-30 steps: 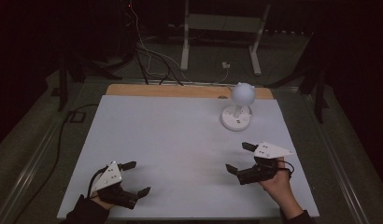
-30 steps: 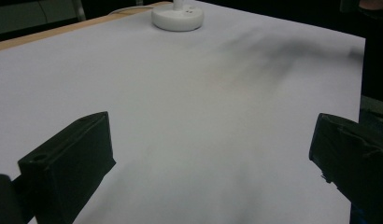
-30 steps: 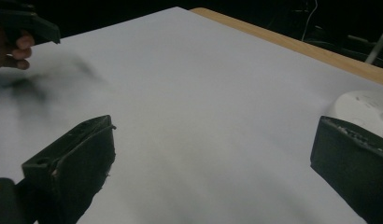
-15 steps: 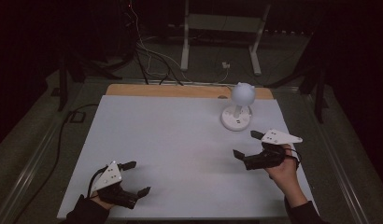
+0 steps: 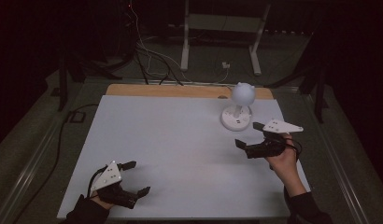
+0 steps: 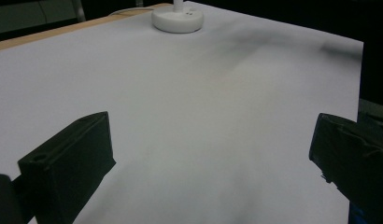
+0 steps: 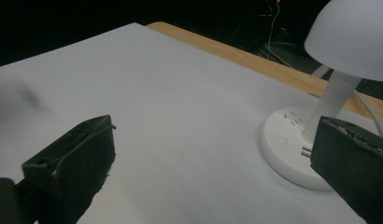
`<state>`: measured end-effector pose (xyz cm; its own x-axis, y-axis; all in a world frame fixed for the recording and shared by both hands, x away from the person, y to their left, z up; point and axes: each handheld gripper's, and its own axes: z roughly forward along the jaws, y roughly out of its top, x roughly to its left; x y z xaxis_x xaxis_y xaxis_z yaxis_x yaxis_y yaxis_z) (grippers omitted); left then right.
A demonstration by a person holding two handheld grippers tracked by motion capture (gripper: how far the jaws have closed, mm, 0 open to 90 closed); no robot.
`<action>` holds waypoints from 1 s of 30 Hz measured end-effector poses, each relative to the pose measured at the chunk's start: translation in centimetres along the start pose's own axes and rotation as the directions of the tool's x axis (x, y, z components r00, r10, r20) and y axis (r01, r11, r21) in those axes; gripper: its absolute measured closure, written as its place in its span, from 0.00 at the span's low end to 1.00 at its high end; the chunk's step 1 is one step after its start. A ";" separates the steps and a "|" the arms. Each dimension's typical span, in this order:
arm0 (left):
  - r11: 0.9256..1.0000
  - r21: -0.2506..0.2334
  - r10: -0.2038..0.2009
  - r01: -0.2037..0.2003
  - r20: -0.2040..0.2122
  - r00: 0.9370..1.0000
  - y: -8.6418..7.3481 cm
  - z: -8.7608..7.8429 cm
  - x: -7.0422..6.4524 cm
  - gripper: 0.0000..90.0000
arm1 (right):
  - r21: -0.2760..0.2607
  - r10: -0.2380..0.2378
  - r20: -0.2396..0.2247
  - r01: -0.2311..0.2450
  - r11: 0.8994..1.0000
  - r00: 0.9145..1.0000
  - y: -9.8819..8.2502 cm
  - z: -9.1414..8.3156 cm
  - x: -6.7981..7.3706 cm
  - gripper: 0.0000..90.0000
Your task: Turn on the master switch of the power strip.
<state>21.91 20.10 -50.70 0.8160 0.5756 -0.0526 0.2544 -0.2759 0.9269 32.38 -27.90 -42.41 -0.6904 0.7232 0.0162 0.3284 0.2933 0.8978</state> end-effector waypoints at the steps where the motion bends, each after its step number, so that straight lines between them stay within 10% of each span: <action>1: 1.000 0.001 0.001 -0.001 0.001 1.000 0.0 0.0 0.0 0.00 | 0.000 0.000 0.000 0.000 1.000 1.000 0.0 0.0 0.0 0.00; 30: 1.000 0.000 -0.004 0.004 0.001 1.000 0.0 0.0 0.0 0.00 | 0.018 0.103 0.083 -0.105 0.994 0.991 0.1 3.1 -6.0 0.00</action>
<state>21.93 20.06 -50.72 0.8158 0.5756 -0.0564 0.2575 -0.2741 0.9266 38.55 -30.32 -43.74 -0.5968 0.7992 0.0718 0.4105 0.2272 0.8831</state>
